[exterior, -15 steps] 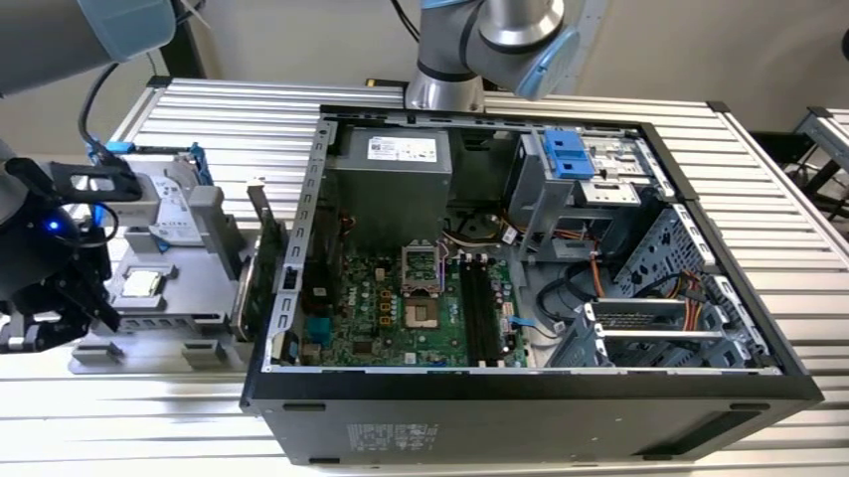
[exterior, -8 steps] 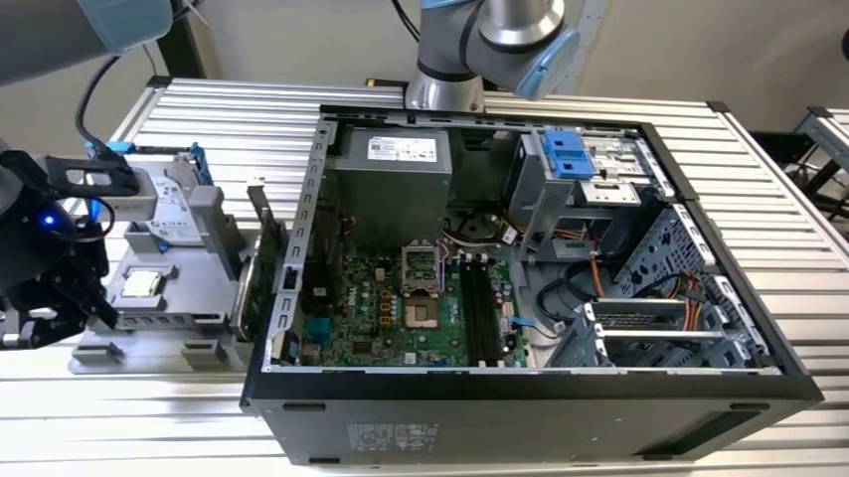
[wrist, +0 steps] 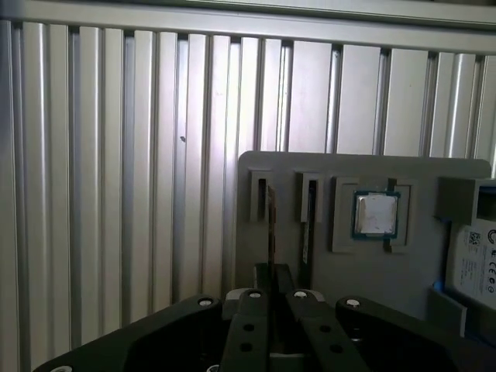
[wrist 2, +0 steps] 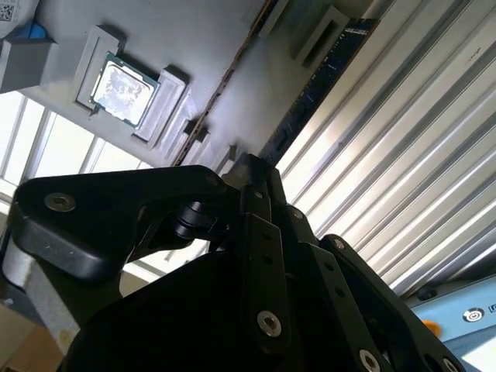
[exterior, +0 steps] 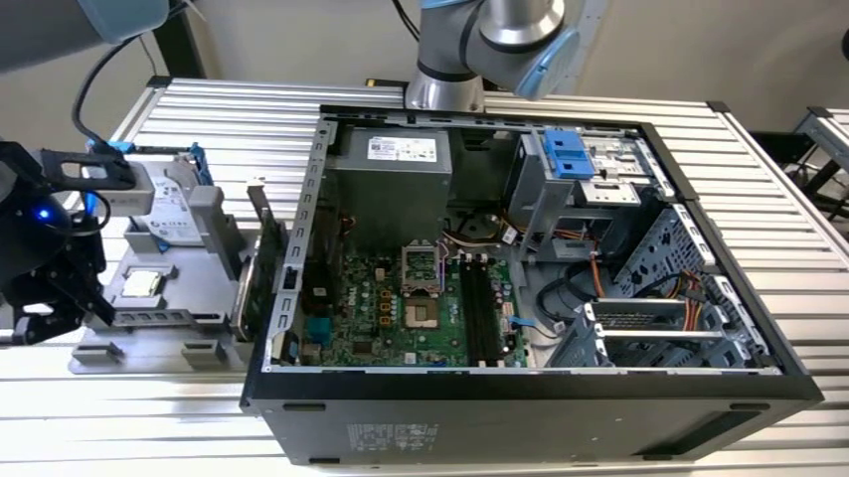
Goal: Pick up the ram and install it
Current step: 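Pick up the ram and move it above insertion slot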
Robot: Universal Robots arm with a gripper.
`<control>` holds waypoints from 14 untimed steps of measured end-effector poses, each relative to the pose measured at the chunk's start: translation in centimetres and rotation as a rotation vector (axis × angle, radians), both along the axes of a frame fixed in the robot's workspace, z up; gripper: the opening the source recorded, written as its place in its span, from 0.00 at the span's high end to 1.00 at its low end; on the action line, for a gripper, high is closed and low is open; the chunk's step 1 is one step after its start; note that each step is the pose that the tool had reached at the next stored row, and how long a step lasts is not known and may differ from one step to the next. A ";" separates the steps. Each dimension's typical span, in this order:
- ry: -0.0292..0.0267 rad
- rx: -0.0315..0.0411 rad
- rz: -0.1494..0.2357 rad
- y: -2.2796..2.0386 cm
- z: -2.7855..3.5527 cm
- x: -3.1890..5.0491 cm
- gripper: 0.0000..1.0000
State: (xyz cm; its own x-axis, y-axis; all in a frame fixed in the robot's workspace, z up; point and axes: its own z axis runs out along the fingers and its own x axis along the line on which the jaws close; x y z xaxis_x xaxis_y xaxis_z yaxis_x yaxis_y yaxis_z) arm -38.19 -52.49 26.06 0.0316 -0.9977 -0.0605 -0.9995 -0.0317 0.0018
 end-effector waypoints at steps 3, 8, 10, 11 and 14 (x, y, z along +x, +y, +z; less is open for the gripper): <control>0.0002 -0.0003 0.000 0.00 0.03 0.00 1.00; 0.0003 -0.0003 0.000 0.00 0.04 0.00 1.00; 0.0006 -0.0006 0.000 -0.01 0.13 -0.01 1.00; 0.0006 -0.0006 0.000 0.00 0.20 -0.01 1.00; 0.0003 -0.0003 0.000 0.00 0.41 0.00 1.00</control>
State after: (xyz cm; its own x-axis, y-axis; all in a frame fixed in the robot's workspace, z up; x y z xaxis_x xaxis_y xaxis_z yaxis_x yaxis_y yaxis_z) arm -38.19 -52.49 26.47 0.0316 -0.9977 -0.0602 -0.9995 -0.0317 0.0021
